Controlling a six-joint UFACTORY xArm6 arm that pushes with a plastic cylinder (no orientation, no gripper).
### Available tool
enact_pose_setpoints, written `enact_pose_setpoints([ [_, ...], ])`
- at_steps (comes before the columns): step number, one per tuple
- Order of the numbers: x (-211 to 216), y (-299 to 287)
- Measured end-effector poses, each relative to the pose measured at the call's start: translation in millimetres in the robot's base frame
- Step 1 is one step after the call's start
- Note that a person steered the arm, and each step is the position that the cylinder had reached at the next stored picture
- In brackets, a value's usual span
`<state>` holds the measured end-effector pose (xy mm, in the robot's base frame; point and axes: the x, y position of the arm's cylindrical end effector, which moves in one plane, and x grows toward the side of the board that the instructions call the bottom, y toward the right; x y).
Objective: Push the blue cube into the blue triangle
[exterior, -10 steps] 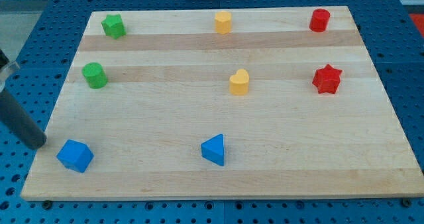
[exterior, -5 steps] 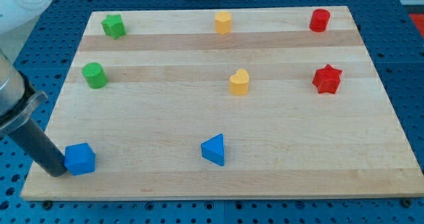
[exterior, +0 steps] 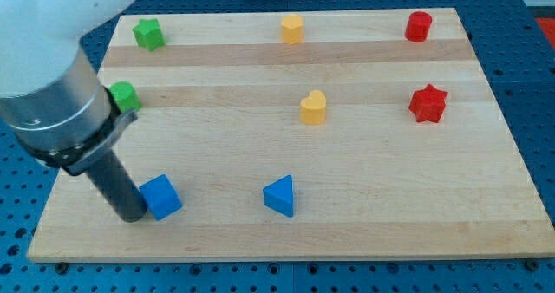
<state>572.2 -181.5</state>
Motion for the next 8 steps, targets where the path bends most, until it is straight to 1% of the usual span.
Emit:
enact_pose_setpoints([
  [4, -29, 10],
  [7, -27, 64],
  [8, -18, 77],
])
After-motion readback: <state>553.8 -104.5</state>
